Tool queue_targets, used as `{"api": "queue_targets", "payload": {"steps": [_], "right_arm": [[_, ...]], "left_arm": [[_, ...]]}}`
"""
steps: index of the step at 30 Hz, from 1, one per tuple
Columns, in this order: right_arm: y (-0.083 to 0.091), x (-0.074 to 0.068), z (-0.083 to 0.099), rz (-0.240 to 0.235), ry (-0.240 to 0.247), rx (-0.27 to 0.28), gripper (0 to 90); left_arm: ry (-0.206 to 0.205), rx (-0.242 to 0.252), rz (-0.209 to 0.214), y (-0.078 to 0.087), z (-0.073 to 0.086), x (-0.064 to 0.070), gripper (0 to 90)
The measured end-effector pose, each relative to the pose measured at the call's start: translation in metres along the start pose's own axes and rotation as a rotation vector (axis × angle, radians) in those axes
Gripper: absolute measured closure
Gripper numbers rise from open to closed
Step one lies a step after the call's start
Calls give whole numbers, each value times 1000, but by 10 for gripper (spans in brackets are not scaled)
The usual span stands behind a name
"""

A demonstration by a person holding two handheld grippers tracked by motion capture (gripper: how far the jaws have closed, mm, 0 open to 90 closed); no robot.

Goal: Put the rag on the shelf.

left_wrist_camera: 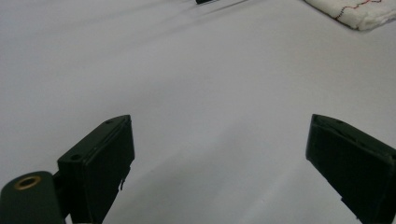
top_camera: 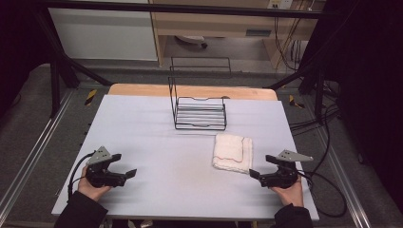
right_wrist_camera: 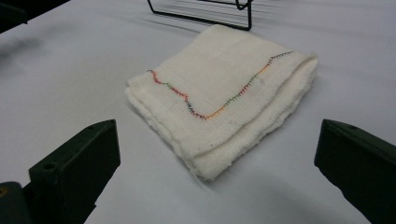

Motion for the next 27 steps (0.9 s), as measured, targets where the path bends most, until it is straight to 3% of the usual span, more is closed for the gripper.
{"api": "queue_targets", "payload": {"steps": [12, 19, 24, 27], "right_arm": [[-1, -2, -1, 8, 5, -14, 17], [-8, -12, -4, -1, 11, -25, 36], [-16, -20, -7, -5, 49, -42, 72], [-25, -29, -10, -31, 76, -61, 121]], "left_arm": [[6, 3, -3, 1, 0, 0, 81], [8, 11, -3, 3, 0, -1, 81], [7, 7, -7, 2, 0, -1, 81], [9, 5, -9, 2, 0, -1, 81]]}}
Point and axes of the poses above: each handheld gripper's, and its own axes: y roughly backward along the jaws, z roughly out of its underside, x roughly to its right, the point moved 1 cm from there along -y, roughly forward along the jaws, and after that the axes turned 6 degrees about x, right-handed, at the moved point
